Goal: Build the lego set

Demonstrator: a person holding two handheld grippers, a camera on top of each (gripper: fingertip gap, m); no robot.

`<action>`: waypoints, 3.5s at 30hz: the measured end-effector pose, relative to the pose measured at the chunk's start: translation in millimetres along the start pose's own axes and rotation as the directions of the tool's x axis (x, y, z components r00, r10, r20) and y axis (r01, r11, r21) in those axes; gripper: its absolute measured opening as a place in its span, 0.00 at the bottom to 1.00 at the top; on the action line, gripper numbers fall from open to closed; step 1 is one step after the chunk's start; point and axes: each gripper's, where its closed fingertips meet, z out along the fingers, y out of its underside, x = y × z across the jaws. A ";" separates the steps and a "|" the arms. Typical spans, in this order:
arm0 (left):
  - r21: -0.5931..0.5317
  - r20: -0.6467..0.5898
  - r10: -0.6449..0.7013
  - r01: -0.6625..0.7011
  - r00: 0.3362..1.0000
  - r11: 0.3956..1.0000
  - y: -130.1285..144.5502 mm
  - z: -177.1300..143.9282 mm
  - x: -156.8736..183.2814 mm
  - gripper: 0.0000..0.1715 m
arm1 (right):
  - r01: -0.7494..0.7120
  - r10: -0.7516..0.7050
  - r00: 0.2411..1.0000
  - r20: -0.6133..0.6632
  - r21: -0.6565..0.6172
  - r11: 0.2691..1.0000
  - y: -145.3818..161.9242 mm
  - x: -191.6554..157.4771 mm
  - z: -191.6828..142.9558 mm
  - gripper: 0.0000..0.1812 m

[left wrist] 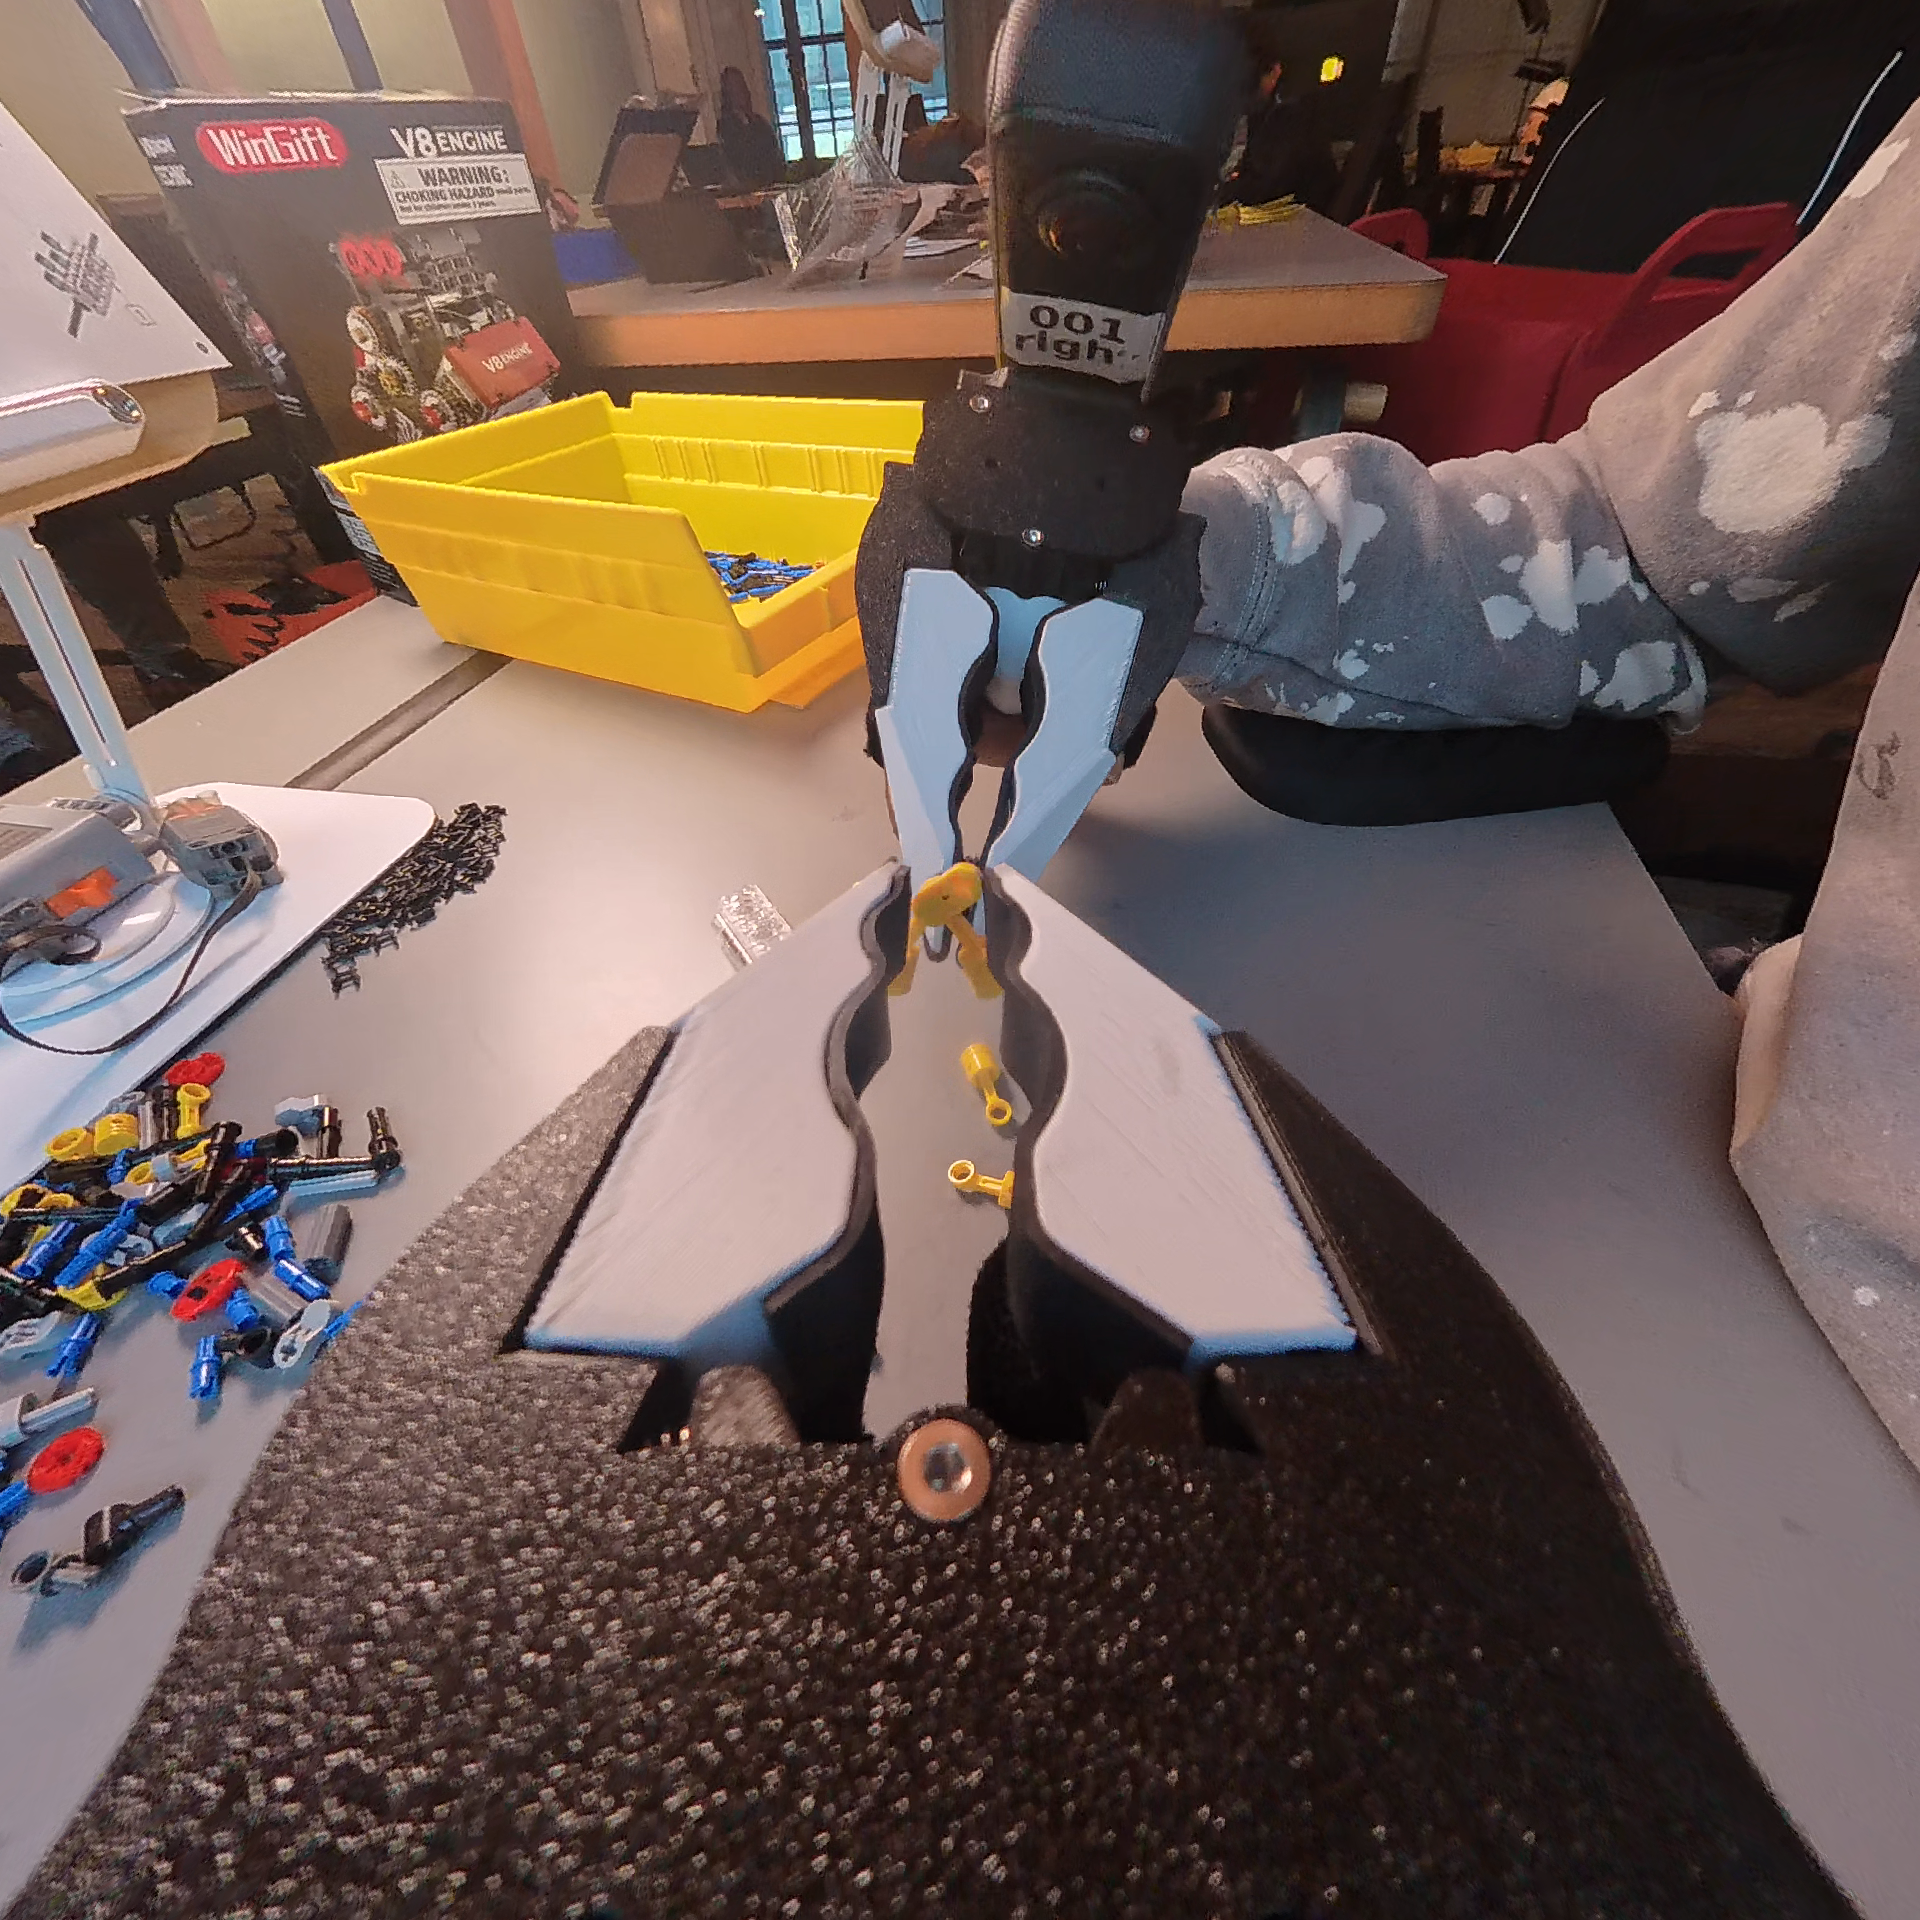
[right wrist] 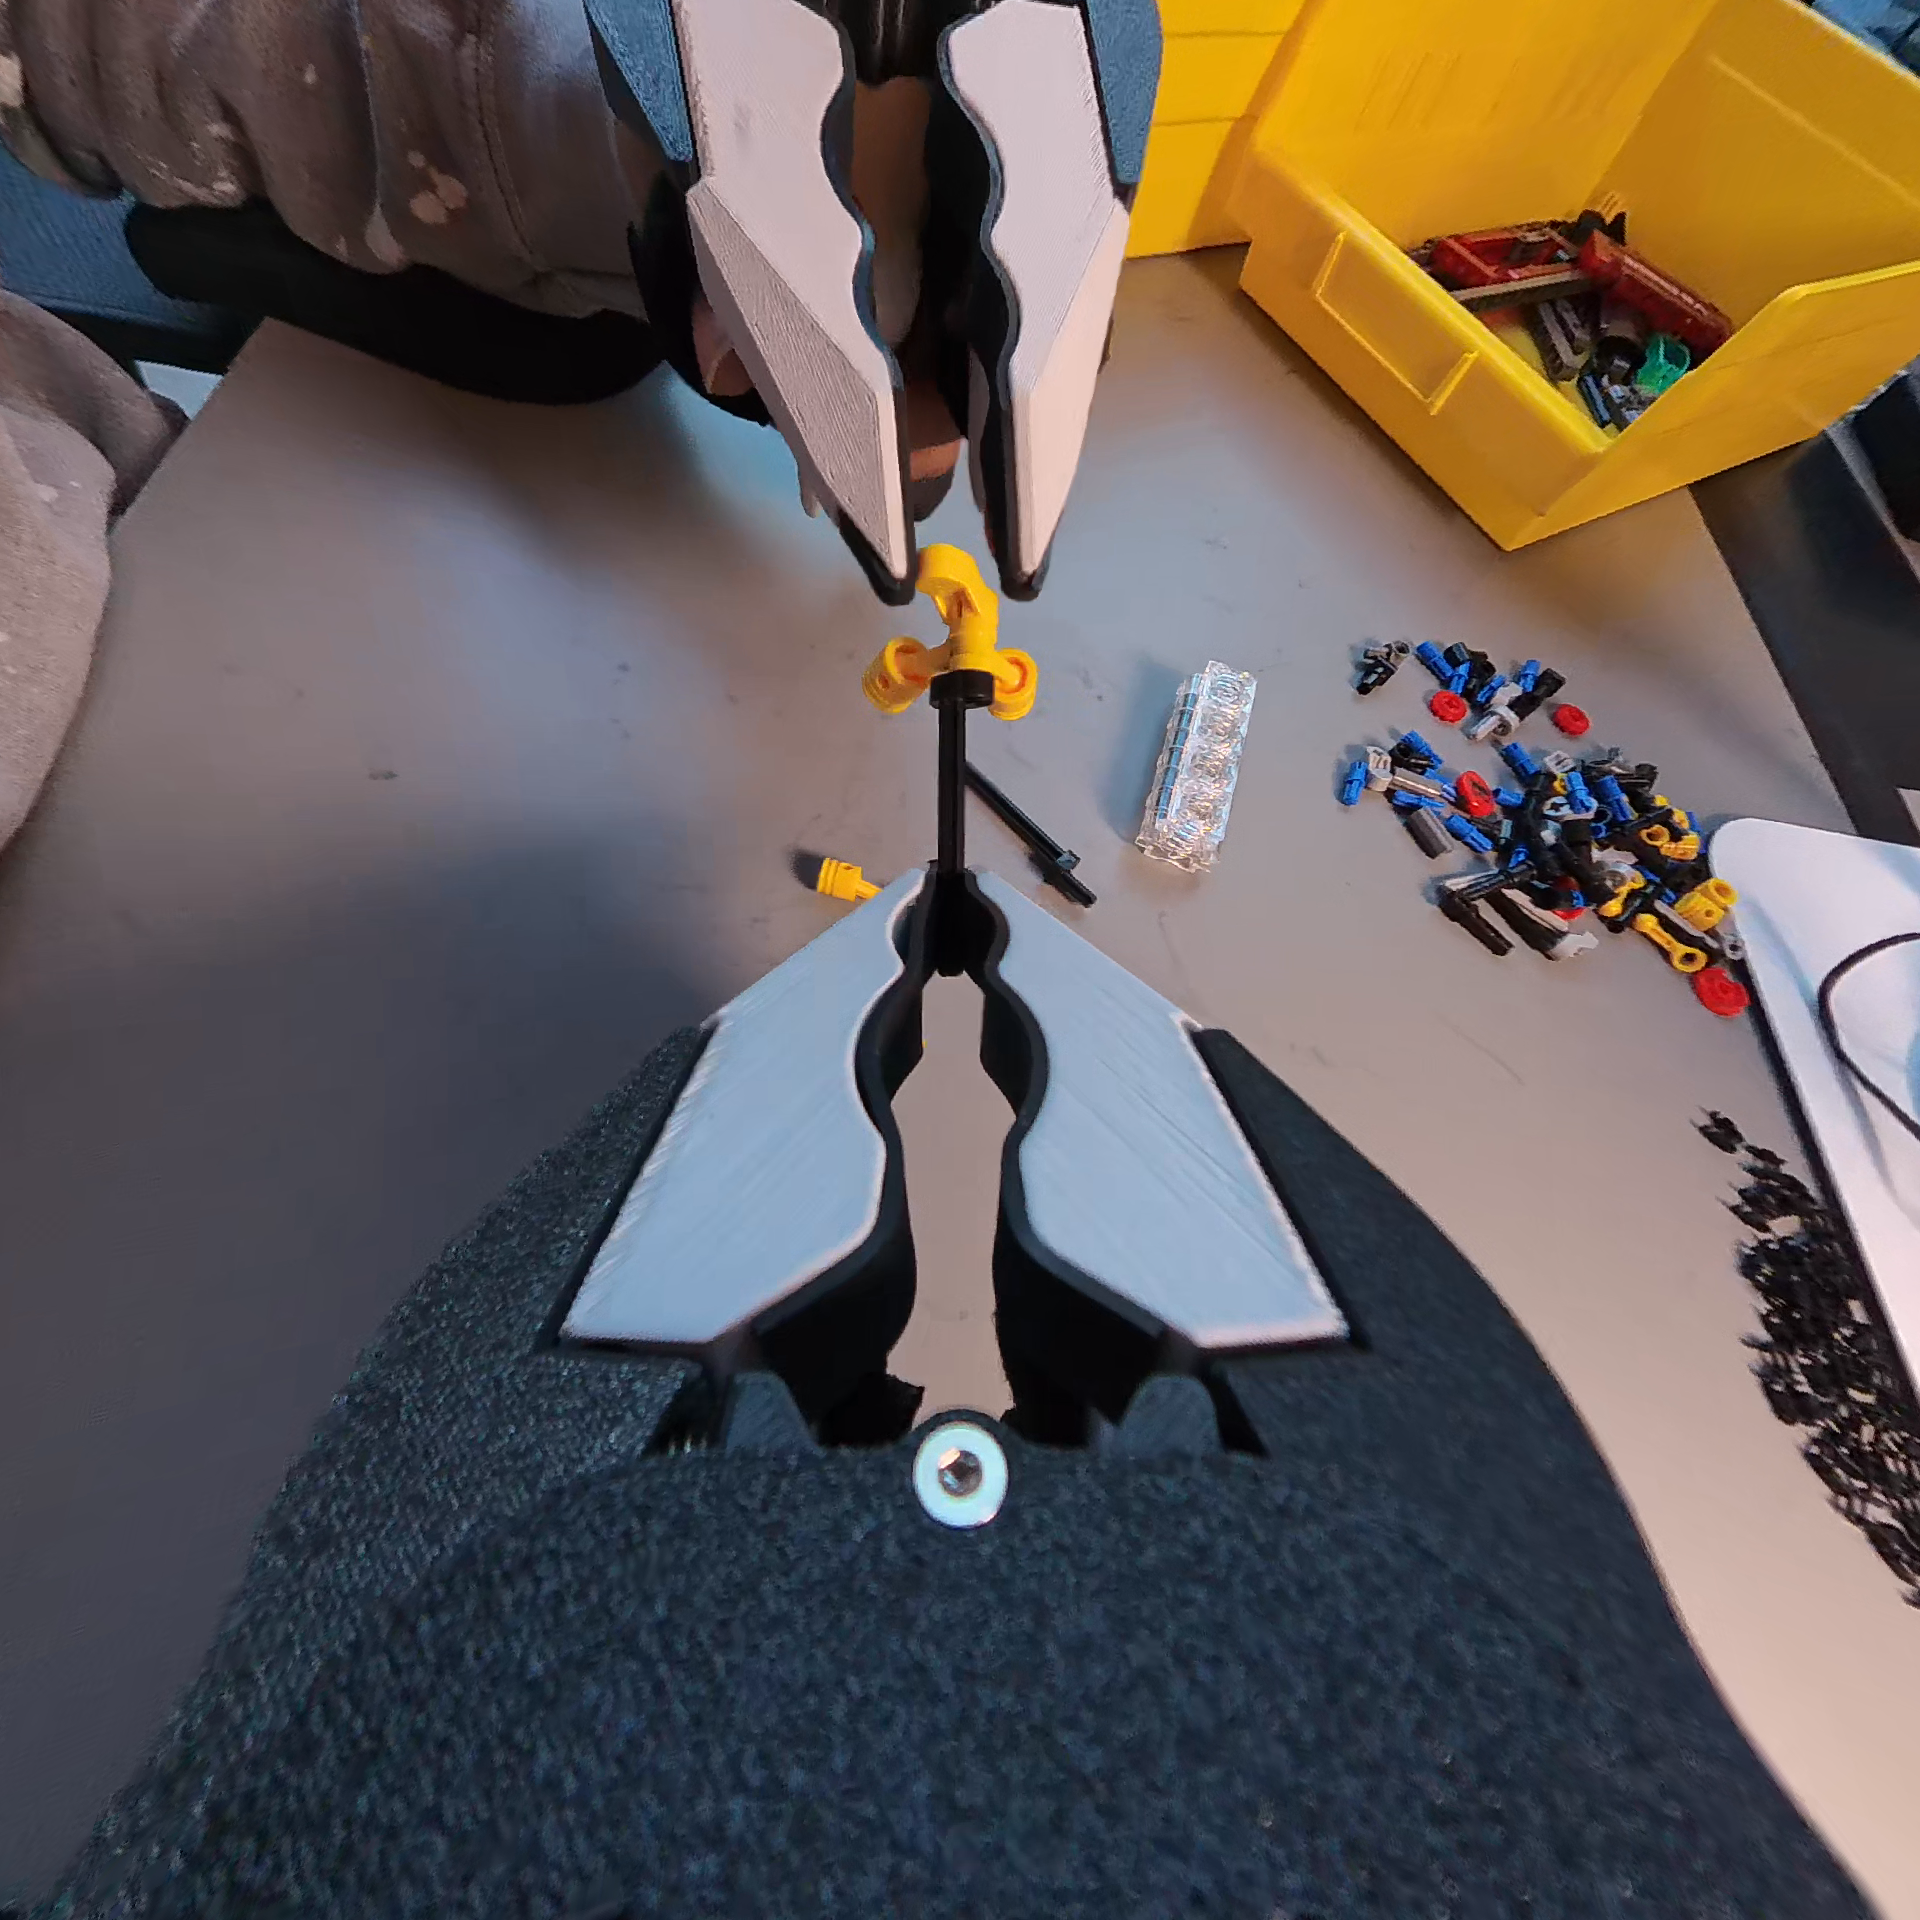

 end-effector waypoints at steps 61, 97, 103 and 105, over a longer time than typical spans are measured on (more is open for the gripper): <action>0.217 -0.230 -0.408 0.455 0.883 0.863 -38.9 -23.3 -12.7 0.05 | 0.097 -0.056 0.990 -0.126 0.350 0.932 -66.0 7.5 -32.6 0.02; 0.098 -0.072 0.137 -0.129 0.988 0.987 -26.4 -18.2 17.7 0.05 | -0.226 0.140 0.950 0.277 0.305 0.925 -45.7 -20.5 -23.5 0.02; -0.011 -0.089 0.440 -0.443 0.893 0.897 -20.0 -20.1 28.9 0.05 | -0.387 0.240 0.845 0.479 0.236 0.891 -44.6 -32.4 -22.1 0.02; -0.073 -0.120 0.562 -0.572 0.819 0.817 -16.6 -21.2 33.9 0.05 | -0.434 0.273 0.798 0.537 0.196 0.880 -44.2 -36.2 -22.2 0.02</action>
